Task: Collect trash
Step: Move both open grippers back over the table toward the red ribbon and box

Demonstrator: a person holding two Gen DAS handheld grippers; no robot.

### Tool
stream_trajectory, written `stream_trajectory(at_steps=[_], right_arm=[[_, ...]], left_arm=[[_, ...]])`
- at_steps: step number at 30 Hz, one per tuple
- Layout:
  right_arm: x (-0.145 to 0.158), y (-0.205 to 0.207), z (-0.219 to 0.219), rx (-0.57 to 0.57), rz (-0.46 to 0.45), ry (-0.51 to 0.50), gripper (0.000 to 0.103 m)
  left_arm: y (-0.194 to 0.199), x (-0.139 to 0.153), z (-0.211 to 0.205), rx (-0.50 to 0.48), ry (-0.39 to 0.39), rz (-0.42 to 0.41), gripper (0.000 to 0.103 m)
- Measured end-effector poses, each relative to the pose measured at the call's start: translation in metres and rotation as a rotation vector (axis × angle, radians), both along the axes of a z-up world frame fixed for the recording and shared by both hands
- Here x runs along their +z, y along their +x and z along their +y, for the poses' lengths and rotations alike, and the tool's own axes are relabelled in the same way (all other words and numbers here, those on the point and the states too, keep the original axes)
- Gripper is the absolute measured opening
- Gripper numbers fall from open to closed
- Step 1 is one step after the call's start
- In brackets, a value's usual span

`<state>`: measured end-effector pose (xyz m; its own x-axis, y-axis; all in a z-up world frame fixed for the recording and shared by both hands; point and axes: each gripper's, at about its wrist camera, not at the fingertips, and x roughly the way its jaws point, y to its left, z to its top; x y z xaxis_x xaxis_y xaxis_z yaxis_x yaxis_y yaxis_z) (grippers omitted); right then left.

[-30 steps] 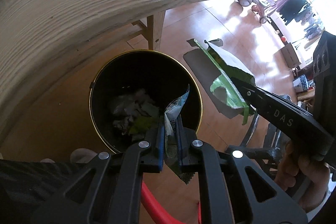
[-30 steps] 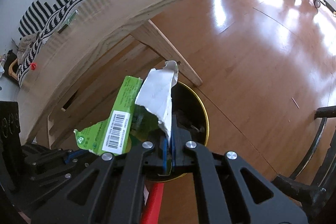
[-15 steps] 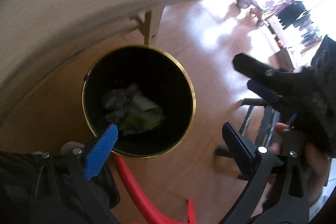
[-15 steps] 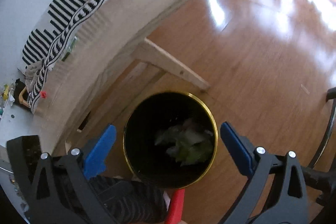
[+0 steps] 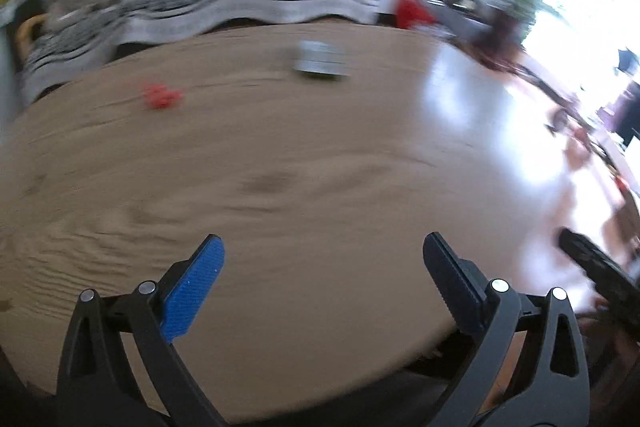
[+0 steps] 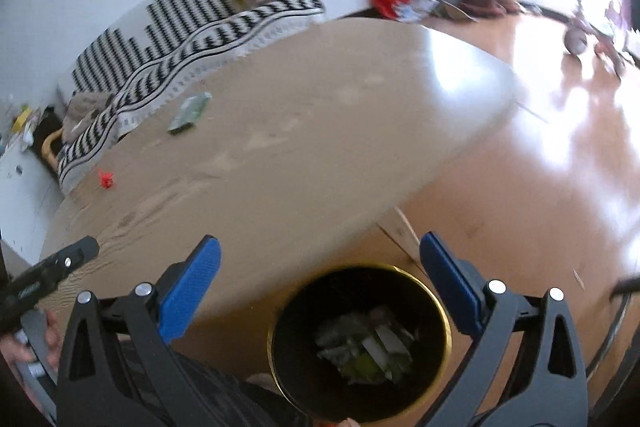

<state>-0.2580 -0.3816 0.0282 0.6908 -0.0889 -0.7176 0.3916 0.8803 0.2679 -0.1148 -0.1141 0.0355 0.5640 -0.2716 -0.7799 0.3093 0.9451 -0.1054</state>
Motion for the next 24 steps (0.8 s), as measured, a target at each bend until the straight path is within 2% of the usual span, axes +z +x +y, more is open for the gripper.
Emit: stream_trajectory(at_steps=[4, 7, 11, 14, 20, 24], right_arm=[[-0.001, 0.054, 0.029, 0.073, 0.027, -0.040, 0.096], [-0.005, 0.090, 0.051, 0.118, 0.060, -0.058, 0.096], [-0.014, 0.145, 0.086, 0.165, 0.123, -0.106, 0.096], [-0.021, 0.187, 0.103, 0.177, 0.169, -0.143, 0.096], [-0.038, 0.256, 0.116, 0.120, 0.238, -0.195, 0.097], [-0.043, 0.291, 0.120, 0.110, 0.220, -0.197, 0.096]], left_arm=[[0.040, -0.010, 0.042, 0.128, 0.048, 0.022, 0.096], [0.068, -0.023, 0.060, 0.182, 0.077, 0.053, 0.096], [0.103, -0.038, 0.068, 0.207, 0.073, 0.100, 0.096], [0.123, -0.046, 0.065, 0.207, 0.125, 0.040, 0.097], [0.175, -0.048, 0.059, 0.207, 0.113, 0.036, 0.097], [0.204, -0.052, 0.060, 0.208, 0.123, 0.038, 0.097]])
